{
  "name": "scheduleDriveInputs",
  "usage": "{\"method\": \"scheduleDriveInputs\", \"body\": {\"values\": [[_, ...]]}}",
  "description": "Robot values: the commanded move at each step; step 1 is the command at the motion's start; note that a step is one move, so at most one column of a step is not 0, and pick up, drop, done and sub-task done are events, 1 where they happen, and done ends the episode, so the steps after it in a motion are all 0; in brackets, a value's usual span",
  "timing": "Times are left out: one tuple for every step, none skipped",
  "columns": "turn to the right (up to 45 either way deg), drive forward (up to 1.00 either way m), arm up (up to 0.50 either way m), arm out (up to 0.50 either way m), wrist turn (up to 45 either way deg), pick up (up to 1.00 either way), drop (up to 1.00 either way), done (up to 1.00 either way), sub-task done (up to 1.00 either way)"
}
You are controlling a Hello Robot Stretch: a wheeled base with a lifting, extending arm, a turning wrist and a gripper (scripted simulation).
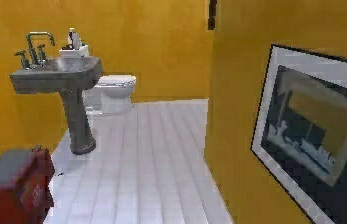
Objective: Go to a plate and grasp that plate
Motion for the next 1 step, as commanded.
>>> {"method": "scheduleDriveInputs", "body": {"values": [[0.0, 1.0, 0.0, 0.0, 0.0, 0.0, 0.0, 0.0, 0.0]]}}
